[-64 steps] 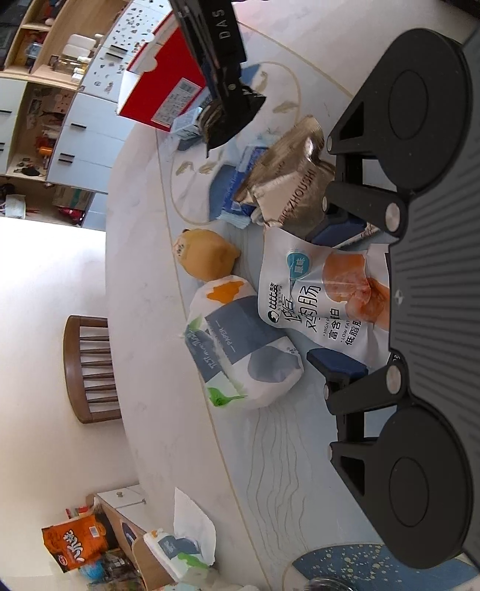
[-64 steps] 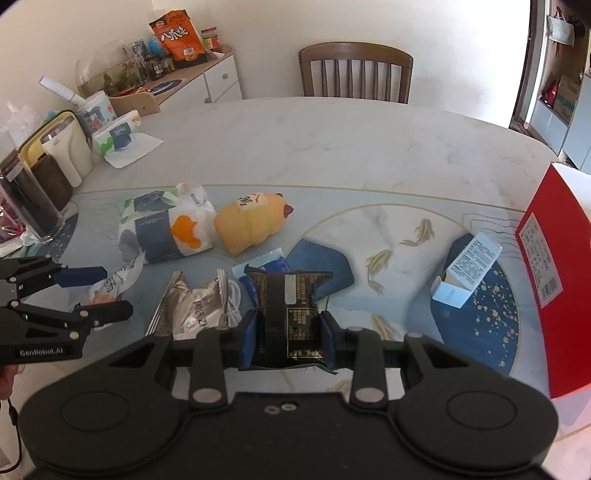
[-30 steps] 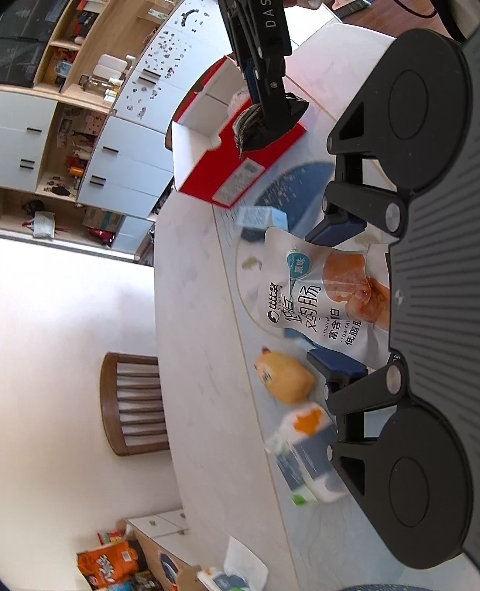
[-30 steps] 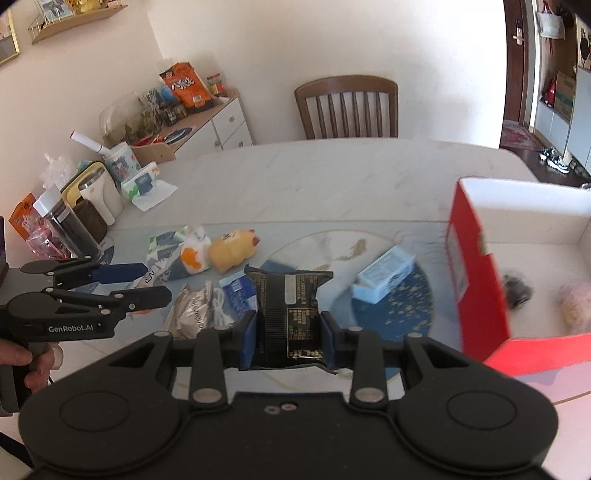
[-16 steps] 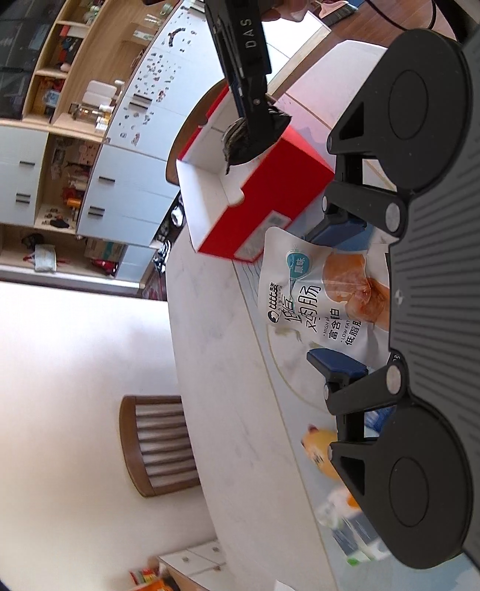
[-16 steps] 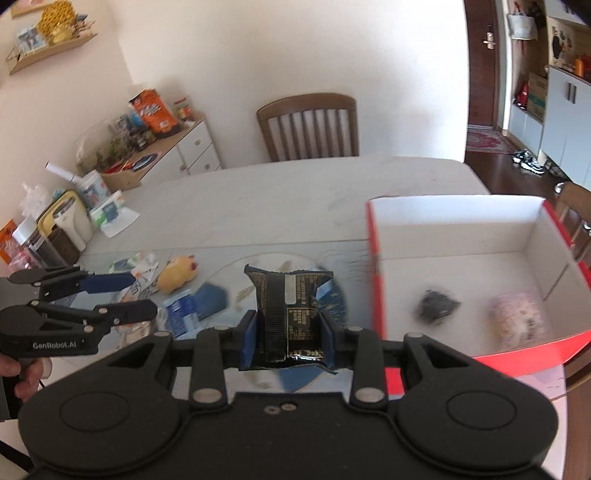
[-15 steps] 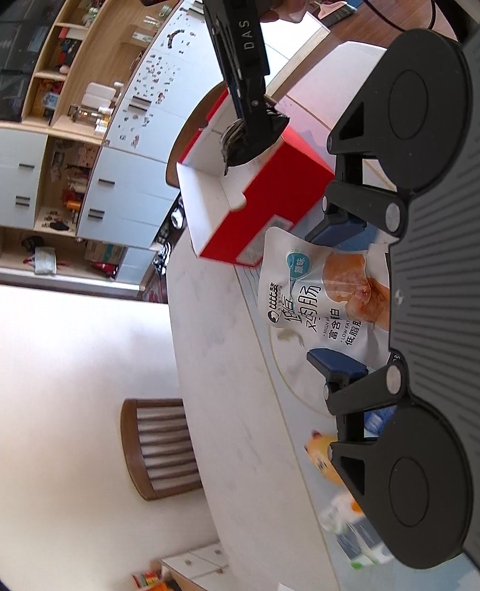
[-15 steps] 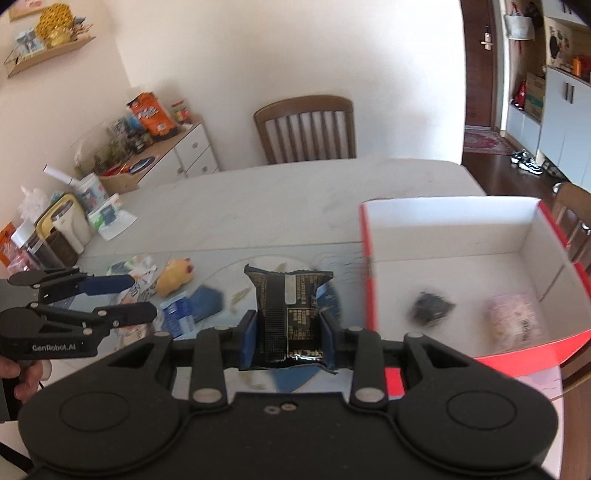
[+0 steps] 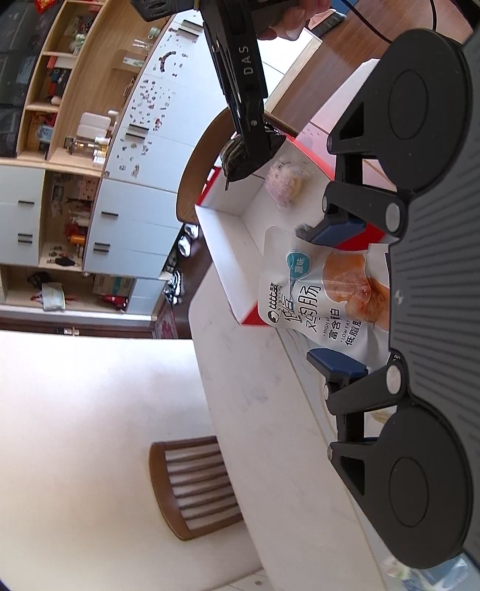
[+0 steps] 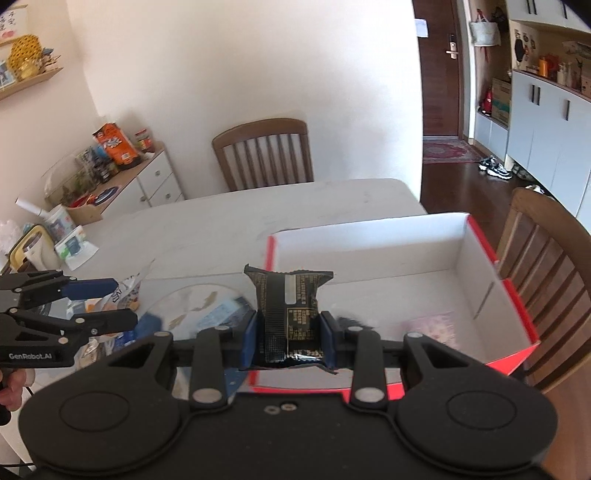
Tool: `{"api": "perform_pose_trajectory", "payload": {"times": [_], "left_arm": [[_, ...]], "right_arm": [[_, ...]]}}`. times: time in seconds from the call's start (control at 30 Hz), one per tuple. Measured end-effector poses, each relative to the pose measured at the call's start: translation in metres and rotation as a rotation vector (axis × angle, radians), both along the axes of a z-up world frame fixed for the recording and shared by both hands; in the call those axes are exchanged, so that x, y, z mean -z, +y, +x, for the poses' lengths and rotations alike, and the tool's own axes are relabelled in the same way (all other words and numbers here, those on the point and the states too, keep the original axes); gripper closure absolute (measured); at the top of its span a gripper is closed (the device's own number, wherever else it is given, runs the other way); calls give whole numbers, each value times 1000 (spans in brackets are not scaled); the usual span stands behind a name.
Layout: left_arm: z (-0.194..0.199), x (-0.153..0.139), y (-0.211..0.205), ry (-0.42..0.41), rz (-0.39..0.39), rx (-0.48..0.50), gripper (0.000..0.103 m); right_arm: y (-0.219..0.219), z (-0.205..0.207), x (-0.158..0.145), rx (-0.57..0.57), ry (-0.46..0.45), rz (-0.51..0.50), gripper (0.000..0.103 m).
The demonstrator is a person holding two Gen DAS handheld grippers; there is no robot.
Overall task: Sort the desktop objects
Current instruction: 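Carry the sausage pack with the left tool while the right tool carries the snack bar to the box, then lower the sausage pack and snack bar into the red box with both tools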
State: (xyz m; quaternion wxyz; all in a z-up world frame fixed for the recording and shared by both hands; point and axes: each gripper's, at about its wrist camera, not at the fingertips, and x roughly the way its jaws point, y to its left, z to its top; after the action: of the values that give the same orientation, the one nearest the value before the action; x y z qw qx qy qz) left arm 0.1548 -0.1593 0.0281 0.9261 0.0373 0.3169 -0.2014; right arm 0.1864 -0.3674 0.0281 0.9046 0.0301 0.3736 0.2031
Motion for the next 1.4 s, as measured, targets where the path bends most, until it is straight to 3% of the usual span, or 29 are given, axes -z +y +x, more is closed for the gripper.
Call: {"api": "perform_pose_trajectory", "payload": {"times": [0.43, 0.63, 1.4], "left_arm": [[43, 3, -71, -5, 29, 102, 44], [64, 12, -113, -4, 80, 175, 44], [123, 78, -185, 165, 313, 304, 44]], "right_arm": [[-47, 27, 10, 56, 13, -41, 69], [-64, 51, 26, 77, 42, -61, 69], [-58, 138, 75, 43, 127, -123, 69]]}}
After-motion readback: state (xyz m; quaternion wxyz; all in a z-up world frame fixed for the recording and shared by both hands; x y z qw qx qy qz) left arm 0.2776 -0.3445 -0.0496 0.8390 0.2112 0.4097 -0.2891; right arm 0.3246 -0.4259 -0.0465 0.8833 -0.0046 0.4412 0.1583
